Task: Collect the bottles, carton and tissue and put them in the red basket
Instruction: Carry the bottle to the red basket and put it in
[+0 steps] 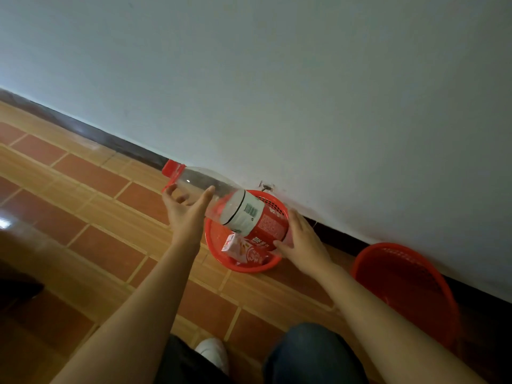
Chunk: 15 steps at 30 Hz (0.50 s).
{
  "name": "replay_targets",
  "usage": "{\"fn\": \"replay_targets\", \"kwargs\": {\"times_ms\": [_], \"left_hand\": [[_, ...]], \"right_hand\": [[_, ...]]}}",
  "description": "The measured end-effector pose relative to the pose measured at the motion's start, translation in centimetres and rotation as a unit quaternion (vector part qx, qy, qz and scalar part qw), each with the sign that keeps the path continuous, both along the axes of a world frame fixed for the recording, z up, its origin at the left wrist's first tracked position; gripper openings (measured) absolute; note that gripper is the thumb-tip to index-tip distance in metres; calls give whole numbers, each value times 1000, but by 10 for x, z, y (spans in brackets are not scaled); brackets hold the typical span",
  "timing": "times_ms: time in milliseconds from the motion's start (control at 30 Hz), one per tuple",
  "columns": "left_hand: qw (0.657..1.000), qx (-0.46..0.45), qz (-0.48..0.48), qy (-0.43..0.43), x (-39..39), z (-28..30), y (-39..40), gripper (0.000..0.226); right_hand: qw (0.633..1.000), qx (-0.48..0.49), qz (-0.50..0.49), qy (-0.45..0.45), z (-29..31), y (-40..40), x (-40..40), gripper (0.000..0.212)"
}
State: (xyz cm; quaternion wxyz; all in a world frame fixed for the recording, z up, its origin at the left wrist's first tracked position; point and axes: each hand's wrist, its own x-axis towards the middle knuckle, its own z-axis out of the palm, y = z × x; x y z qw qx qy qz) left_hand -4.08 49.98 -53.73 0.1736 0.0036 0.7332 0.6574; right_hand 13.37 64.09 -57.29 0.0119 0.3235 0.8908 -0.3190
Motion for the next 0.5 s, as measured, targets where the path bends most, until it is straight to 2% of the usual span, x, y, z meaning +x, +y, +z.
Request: {"fn": "replay_targets", "kwargs": {"times_ms": [133, 267, 367, 500], "left_hand": [[999, -9, 7, 44, -11, -4, -7, 82], [992, -60, -29, 105, -6, -10, -5, 84], [987, -90, -59, 121, -1, -17, -1, 84], [984, -111, -84, 115, 0, -31, 2, 80]], "right_hand": [[998, -29, -37, -33, -12, 0, 2, 72], [991, -96, -53, -75, -30, -3, 2, 61], [984, -135, -76, -83, -43, -5, 1, 53], [981, -158, -67, -92, -51, -12, 0, 60]]}}
